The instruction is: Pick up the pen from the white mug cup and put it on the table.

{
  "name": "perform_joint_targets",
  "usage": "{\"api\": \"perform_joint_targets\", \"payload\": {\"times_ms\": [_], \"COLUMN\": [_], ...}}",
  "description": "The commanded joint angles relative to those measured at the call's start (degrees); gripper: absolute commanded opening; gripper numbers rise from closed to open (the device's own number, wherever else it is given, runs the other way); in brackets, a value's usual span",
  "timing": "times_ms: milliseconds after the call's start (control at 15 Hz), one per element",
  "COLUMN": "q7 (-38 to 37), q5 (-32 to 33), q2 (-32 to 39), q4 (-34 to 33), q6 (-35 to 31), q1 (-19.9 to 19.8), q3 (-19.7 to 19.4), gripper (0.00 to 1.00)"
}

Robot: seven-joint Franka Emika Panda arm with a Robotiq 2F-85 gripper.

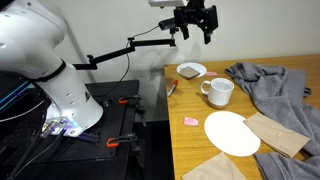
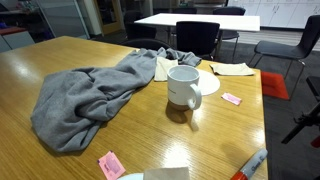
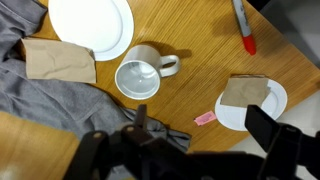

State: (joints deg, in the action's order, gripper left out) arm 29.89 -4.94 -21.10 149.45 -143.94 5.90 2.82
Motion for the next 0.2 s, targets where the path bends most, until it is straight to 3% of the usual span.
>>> {"api": "perform_joint_targets", "payload": {"times_ms": [0,133], "q7": [-0.87,-0.84], "q5": [1.12,1.09], "q2": [0.22,0.41], "q4": [-0.08,-0.08], "q6": [0.11,0.11], "q1": [1.85,1.98], "q3": [-1.83,-1.82], "gripper": [1.00,1.00]}}
